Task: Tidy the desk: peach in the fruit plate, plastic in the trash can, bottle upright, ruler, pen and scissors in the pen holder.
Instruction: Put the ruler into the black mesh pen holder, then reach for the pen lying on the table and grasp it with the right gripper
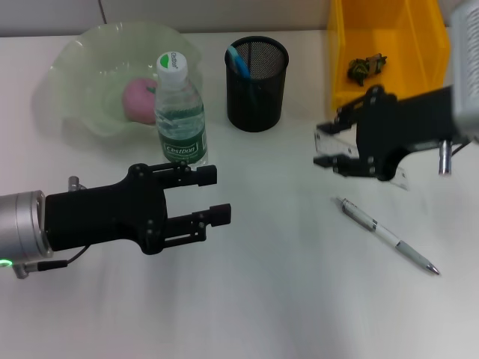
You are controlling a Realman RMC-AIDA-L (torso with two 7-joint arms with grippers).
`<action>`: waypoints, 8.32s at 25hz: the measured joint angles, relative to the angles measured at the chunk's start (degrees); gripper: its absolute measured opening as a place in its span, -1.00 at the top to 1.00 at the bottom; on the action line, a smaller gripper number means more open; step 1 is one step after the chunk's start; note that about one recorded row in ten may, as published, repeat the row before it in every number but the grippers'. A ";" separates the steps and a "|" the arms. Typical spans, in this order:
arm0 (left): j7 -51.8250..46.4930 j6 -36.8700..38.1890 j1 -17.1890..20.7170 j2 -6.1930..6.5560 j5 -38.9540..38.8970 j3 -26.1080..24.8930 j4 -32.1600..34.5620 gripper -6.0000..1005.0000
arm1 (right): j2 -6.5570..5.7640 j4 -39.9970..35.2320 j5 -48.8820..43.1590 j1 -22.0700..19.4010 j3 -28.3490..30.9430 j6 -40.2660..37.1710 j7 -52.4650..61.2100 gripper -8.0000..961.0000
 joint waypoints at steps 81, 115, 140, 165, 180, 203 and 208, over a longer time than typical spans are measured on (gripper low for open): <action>4.25 -0.26 -2.41 -0.29 -1.58 -0.78 -0.87 -0.26 | 0.23 73.63 70.12 22.80 8.24 22.89 -53.38 0.07; 4.87 0.88 -2.16 -0.20 -1.57 -0.21 -1.06 -0.26 | -1.20 21.99 35.41 -3.61 35.13 -10.45 6.24 0.03; 6.44 1.92 -1.23 -0.28 -1.56 -0.04 -3.60 -0.26 | -5.86 11.73 -20.72 23.74 19.54 -36.02 50.11 0.03; 9.24 1.70 -1.92 -0.29 -1.57 -0.06 -6.03 -0.26 | -0.13 32.76 -34.97 30.40 0.98 -16.33 52.26 0.04; 9.35 1.60 -1.97 -0.29 -1.57 -0.26 -6.06 -0.26 | 0.05 37.20 -31.78 30.05 -4.06 -8.42 52.26 0.04; 9.35 1.86 -1.78 -0.29 -1.57 -0.41 -6.06 -0.26 | 0.23 39.15 -31.07 29.90 -8.05 -5.11 53.21 0.05; 9.38 1.91 -1.72 -0.29 -1.57 -0.47 -6.06 -0.26 | 0.23 39.09 -31.02 29.96 -8.84 -4.66 53.63 0.05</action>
